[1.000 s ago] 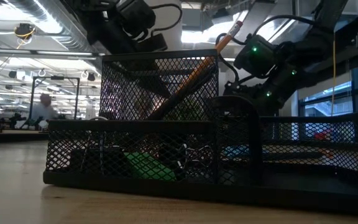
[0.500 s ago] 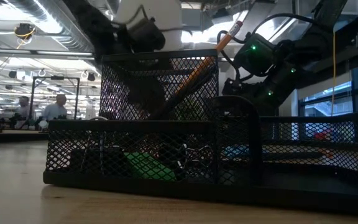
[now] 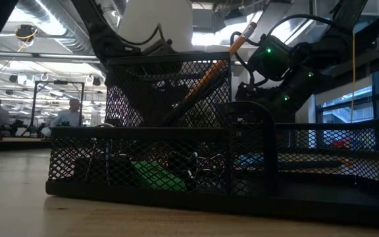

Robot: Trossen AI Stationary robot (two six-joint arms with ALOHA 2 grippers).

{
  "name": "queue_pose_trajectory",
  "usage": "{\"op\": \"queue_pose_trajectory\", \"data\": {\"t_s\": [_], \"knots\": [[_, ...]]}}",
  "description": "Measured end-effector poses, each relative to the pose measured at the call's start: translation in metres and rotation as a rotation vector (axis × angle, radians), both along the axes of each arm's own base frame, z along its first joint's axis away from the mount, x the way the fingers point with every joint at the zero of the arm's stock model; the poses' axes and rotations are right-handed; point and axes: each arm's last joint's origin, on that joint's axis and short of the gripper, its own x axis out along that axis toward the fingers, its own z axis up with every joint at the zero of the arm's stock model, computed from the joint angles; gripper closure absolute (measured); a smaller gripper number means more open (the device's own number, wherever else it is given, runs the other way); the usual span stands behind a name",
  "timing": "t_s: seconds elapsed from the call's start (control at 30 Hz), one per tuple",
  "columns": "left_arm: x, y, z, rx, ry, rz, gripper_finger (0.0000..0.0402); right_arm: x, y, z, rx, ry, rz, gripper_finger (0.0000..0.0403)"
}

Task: Pick and place office supplies into organizer
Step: Put the top black pen into the desk organizer

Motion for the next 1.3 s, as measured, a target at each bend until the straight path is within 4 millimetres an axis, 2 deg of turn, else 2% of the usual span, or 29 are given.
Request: {"op": "queue_pose_trajectory", "data": {"t_s": [0.3,0.6,0.77,0.93,1.17,1.3], "knots": [[0.002,0.000,-0.004,-0.003,-0.009,0.005,0.0289,0.000,0.000,0.000,-0.003,-0.005,0.000,0.0369],[0.005,0.001,-0.010,-0.028,-0.004,0.017,0.0340,0.002,0.000,0.001,-0.006,-0.033,0.000,0.0364],[0.005,0.000,-0.010,-0.024,0.004,0.007,0.0377,0.004,-0.001,0.003,-0.015,-0.071,-0.005,0.0335],[0.004,0.000,-0.011,-0.024,0.007,0.010,0.0377,0.004,-0.001,0.007,-0.016,-0.078,-0.007,0.0301],[0.004,0.000,-0.012,-0.034,0.009,0.026,0.0378,-0.001,0.000,0.032,0.020,-0.145,-0.061,0.0225],[0.004,0.000,-0.012,-0.042,0.004,0.018,0.0378,-0.005,-0.001,0.043,0.004,-0.158,-0.085,0.0195]]}}
